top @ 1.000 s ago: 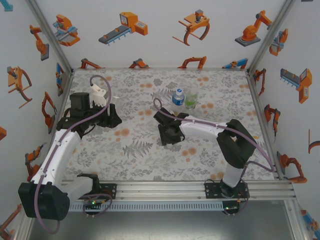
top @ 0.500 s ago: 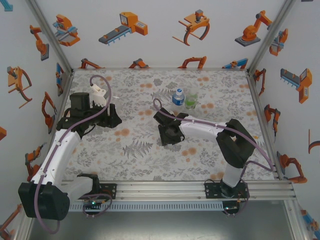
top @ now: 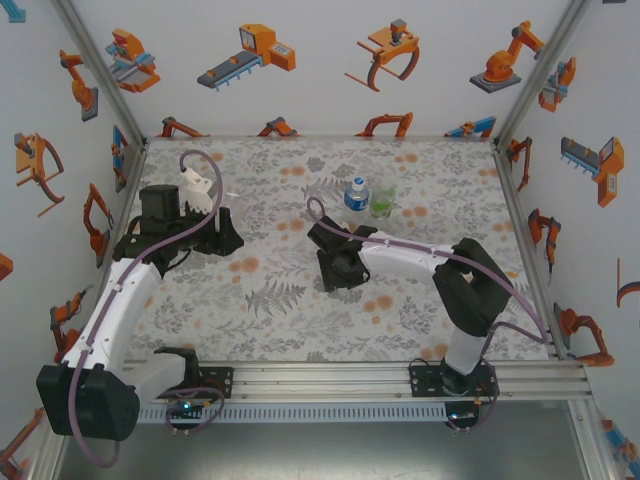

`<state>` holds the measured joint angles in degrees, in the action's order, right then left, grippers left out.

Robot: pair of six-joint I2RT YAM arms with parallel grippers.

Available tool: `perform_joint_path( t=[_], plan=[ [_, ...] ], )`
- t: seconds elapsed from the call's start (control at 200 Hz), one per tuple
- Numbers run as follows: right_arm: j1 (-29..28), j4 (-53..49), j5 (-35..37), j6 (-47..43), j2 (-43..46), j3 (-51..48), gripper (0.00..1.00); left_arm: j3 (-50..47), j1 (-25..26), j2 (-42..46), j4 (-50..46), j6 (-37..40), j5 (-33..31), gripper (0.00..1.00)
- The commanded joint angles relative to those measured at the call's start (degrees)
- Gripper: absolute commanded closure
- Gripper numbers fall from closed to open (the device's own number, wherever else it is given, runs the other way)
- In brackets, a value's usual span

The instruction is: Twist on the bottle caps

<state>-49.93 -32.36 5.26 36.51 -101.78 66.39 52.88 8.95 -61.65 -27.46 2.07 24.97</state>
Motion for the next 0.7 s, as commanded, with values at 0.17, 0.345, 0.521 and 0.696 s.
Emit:
perform_joint_path(
  t=[0.17, 0.345, 0.521, 0.696],
  plan=[
    [-0.5, -2.1, 2.9, 0.8, 3.4, 1.4, 0.52, 0.9, -0.2, -0.1, 0.2, 0.1, 1.3, 1.00],
    [-0.5, -2.1, 2.6, 0.8, 2.2, 1.0, 0.52, 0.8, -0.2, -0.1, 0.2, 0.1, 1.3, 1.00],
    [-0.4, -2.2, 2.0, 1.0, 0.6, 0.9, 0.51, 0.9, -0.2, -0.3, 0.2, 0.1, 1.5, 1.00],
    [-0.5, -1.4, 1.6, 1.0, 0.1, 0.3, 0.52, 0.9, -0.2, -0.4, 0.2, 0.0, 1.7, 1.00]
  ],
)
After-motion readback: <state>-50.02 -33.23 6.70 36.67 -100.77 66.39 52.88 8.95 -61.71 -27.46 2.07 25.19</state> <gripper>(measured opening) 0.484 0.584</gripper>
